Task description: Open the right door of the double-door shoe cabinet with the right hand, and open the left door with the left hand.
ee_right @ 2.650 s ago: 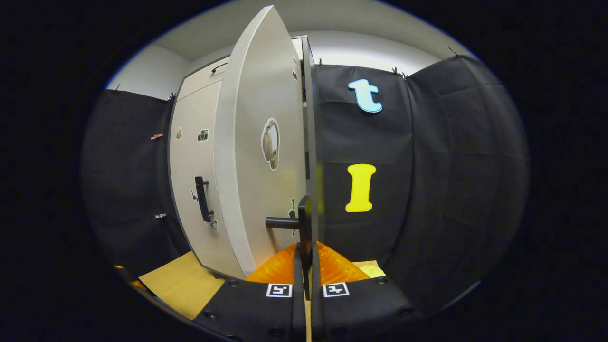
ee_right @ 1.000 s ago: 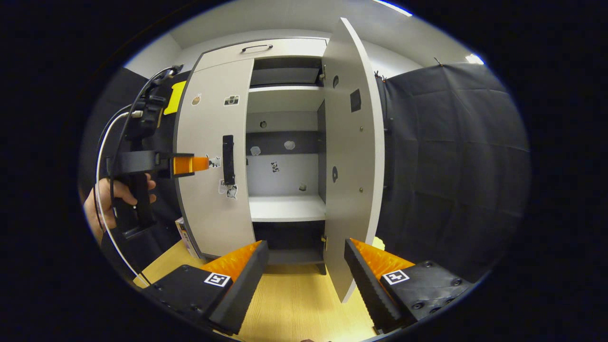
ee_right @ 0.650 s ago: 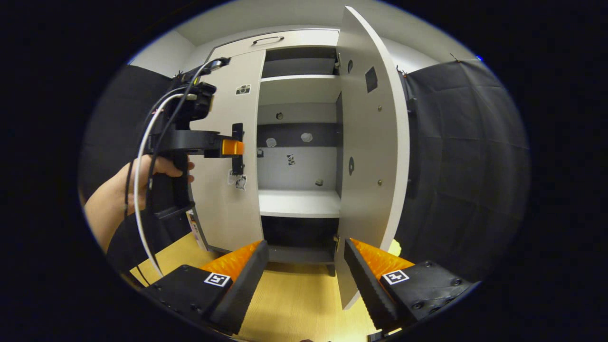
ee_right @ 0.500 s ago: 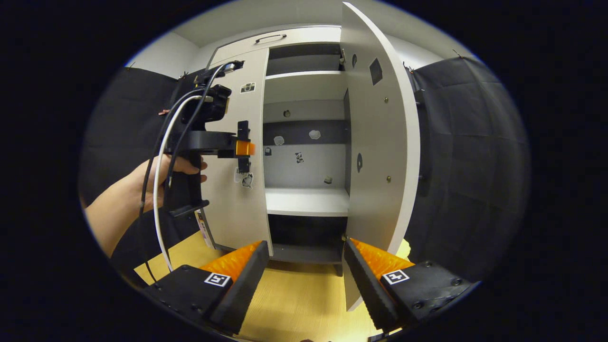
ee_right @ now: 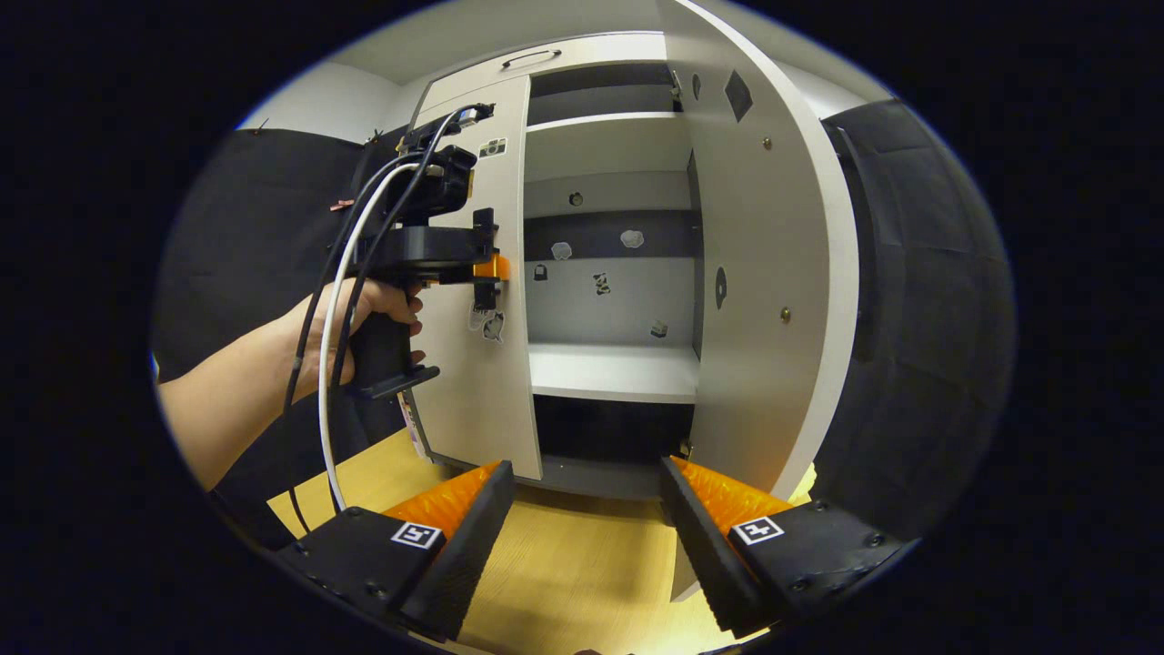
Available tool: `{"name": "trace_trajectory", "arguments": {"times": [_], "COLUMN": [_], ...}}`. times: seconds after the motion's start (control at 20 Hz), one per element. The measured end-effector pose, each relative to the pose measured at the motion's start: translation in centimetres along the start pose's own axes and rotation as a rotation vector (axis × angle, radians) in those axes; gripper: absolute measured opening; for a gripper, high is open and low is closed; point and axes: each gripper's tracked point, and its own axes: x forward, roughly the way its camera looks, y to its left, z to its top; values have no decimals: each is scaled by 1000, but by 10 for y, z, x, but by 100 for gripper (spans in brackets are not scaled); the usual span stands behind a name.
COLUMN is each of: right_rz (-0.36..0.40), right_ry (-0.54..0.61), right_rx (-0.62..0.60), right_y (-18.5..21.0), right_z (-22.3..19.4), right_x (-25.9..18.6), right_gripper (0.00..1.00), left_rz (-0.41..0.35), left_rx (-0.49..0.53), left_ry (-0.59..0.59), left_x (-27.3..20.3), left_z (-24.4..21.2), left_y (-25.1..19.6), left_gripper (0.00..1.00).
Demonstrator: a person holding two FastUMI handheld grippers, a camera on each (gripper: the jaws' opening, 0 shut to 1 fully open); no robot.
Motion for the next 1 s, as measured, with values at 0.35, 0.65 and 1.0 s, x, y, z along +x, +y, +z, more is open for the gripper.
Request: {"name": "trace_trajectory", "arguments": {"times": [0.35, 0.65, 1.0], "right_rz": [8, -20, -52], "right_ry": [64, 58, 37], "right_rx": [53, 67, 58], "right_y": [-1, -6, 4], "right_z": [-19, -15, -7], "right_x": [-5, -11, -17], "right_gripper": [100, 98, 98], "left_rz": [-42, -20, -51], "left_rx": [45, -5, -37], "left_ry": [27, 11, 10], "left_x": [-1, -3, -26], "left_z": [-5, -4, -2], "left_y": [-2, -1, 6], "left_gripper": [14, 11, 11]}}
